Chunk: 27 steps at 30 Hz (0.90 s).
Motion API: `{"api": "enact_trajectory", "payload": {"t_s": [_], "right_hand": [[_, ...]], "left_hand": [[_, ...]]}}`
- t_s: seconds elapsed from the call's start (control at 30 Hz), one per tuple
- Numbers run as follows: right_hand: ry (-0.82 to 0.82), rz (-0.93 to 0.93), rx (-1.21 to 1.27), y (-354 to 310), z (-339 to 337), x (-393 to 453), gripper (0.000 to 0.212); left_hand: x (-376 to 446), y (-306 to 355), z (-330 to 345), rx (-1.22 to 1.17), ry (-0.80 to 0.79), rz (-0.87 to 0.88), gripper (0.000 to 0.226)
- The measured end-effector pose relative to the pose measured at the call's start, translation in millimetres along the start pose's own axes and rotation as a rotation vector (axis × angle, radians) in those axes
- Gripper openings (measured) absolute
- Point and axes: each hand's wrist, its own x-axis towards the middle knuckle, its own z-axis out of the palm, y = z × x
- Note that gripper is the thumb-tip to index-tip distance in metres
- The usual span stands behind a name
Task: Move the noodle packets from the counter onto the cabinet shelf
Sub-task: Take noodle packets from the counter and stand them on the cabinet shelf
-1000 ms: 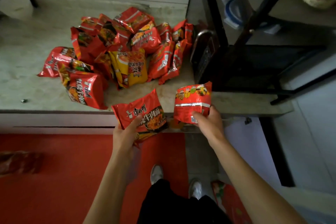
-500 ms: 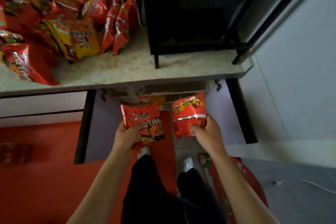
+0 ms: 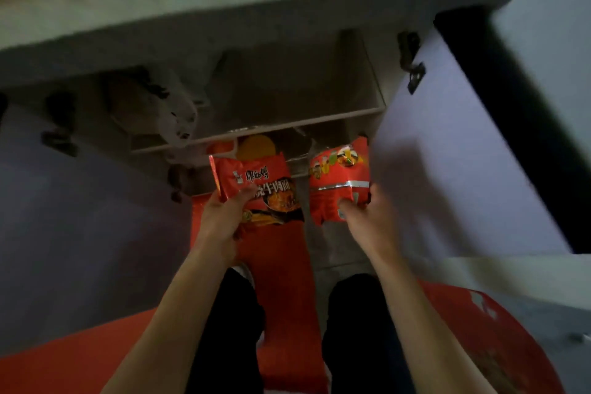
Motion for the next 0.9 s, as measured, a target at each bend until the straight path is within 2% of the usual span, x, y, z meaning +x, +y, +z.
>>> {"api": "enact_trajectory", "payload": {"t_s": [0.17,0.27,0.47,0.7,0.77,0.9], "right_hand": [[0.047,-0.057,0.065,69,47,49,0.019],[0.073,-0.109,0.106,95,62,63,0.019],[0.130,-0.219,0.165,124,69,28,0.019],[0.178,-0.345,0.171,116,64,-29,0.022],[0.186,-0.369,0.148,109,61,-34,0.023],[0.223,-0.404,0.166,86,54,-23,0.029]], "left_hand": [[83,-56,1,0.041,0.000,0.090,0.029],[108,-75,1,0.069,-0.056,0.161,0.029],[87,-108,-25,-0.020,-0.129,0.209,0.032],[41,-104,-63,-0.034,-0.261,0.224,0.033],[38,-95,-69,-0.021,-0.310,0.228,0.035],[40,-68,-57,0.050,-0.320,0.283,0.025]]}}
